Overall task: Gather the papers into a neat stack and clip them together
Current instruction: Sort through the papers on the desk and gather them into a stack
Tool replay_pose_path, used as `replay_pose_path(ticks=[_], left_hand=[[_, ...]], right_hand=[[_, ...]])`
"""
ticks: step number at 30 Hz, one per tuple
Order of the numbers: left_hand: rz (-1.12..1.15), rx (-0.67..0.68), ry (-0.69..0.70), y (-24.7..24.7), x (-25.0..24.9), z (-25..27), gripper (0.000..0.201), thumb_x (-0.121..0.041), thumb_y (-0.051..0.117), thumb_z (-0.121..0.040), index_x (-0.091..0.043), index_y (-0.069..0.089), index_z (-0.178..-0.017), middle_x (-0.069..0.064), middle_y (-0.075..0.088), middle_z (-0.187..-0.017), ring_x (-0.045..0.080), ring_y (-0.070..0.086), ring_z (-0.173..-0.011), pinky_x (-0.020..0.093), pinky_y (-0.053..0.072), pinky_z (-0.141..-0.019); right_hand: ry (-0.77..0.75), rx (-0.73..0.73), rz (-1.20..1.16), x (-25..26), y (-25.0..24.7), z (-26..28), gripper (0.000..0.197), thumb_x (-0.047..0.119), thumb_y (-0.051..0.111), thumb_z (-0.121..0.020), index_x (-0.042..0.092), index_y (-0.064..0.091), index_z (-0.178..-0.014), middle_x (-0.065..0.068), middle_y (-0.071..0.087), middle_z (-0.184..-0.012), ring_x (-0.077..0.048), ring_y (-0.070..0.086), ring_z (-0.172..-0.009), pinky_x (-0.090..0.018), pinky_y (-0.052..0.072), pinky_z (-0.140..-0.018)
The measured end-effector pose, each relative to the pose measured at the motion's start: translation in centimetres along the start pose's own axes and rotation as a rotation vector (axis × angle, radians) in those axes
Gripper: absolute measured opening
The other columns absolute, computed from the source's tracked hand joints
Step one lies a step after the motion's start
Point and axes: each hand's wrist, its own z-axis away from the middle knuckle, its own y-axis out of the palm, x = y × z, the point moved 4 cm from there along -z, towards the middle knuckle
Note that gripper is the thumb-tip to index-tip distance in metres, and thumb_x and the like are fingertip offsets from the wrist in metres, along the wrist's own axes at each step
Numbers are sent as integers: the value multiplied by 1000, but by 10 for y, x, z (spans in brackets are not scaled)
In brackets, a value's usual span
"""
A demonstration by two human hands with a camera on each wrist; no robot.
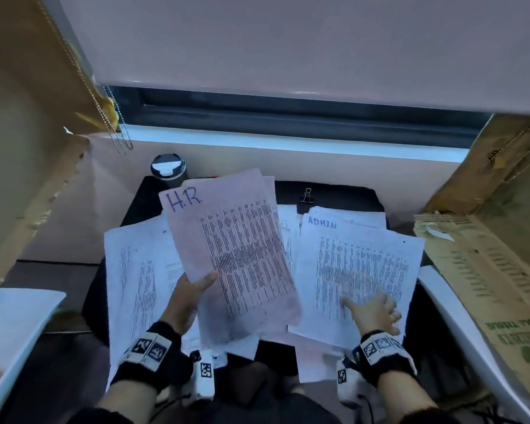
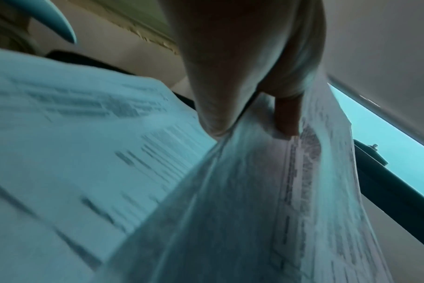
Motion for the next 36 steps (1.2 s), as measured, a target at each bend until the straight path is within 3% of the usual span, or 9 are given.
replay_pose_path(ticks=[5, 10, 16, 19, 22, 26, 31, 34, 36], left_hand=[[48, 57, 68, -42, -16, 8, 82, -43, 86, -61, -17, 55, -131, 5, 71, -122, 23, 65, -114, 45, 47, -101], [89, 12, 111, -77, -24, 11, 76, -34, 85, -57, -11, 60, -125, 11, 73, -115, 25, 69, -106, 43, 52, -93], [111, -30, 127, -105, -28, 12, 61, -35, 88, -59, -14, 66, -112, 5, 76, -100, 27, 68, -100, 43, 52, -90], [146, -25, 139, -113, -33, 12, 80, -42, 93, -50, -12, 65, -119, 9, 74, -112, 27, 69, -103, 44, 50, -92], [200, -23, 120, -121, -32, 7, 54, -20, 77, -78, -7, 59, -127, 19, 66, -125, 38, 62, -115, 54, 44, -102], [181, -54, 93, -126, -30, 5, 62, -23, 81, -70, -8, 60, -126, 22, 63, -126, 42, 57, -120, 57, 41, -104], [182, -56, 69, -131, -22, 4, 56, -19, 77, -70, -8, 62, -122, 16, 70, -113, 38, 60, -113, 54, 43, -102], [204, -60, 63, -132, -20, 5, 52, -12, 74, -74, -4, 60, -123, 8, 73, -98, 33, 61, -103, 48, 47, -93], [214, -64, 53, -133, -19, 6, 52, -9, 71, -77, -2, 58, -127, 14, 71, -112, 33, 62, -105, 51, 44, -100]], right_hand=[[54, -23, -65, -1, 4, -3, 101, 40, 86, -60, 2, 33, -137, -25, 42, -138, -42, 39, -128, -55, 33, -100], [-6, -33, -373, -3, -8, -12, 31, 13, 72, -76, -2, 62, -101, -17, 63, -96, -33, 56, -86, -44, 47, -87], [-129, 212, -1031, 10, -31, -18, 34, 21, 81, -68, 20, 68, -99, -29, 63, -113, -35, 57, -67, -37, 52, -65], [-143, 438, -1138, 32, -22, 8, 61, 24, 87, -47, 15, 68, -104, -12, 75, -96, -29, 72, -76, -33, 59, -63], [-151, 604, -1048, 65, 11, 51, 32, 1, 73, -71, 5, 67, -102, -8, 76, -85, -23, 73, -73, -36, 60, -62], [-134, 508, -754, 88, 72, 76, 17, -9, 64, -75, -12, 63, -92, -15, 68, -72, -27, 68, -65, -30, 54, -56], [-168, 306, -343, 111, 109, 91, 25, 13, 68, -77, 11, 44, -73, -6, 50, -77, -18, 47, -64, -27, 37, -57], [-140, 295, -261, 119, 113, 92, 40, 23, 71, -80, 2, 52, -109, -16, 57, -108, -29, 58, -95, -34, 44, -78], [-99, 317, -291, 122, 114, 87, 62, 21, 72, -81, -4, 43, -129, -20, 52, -129, -34, 54, -115, -39, 45, -91]])
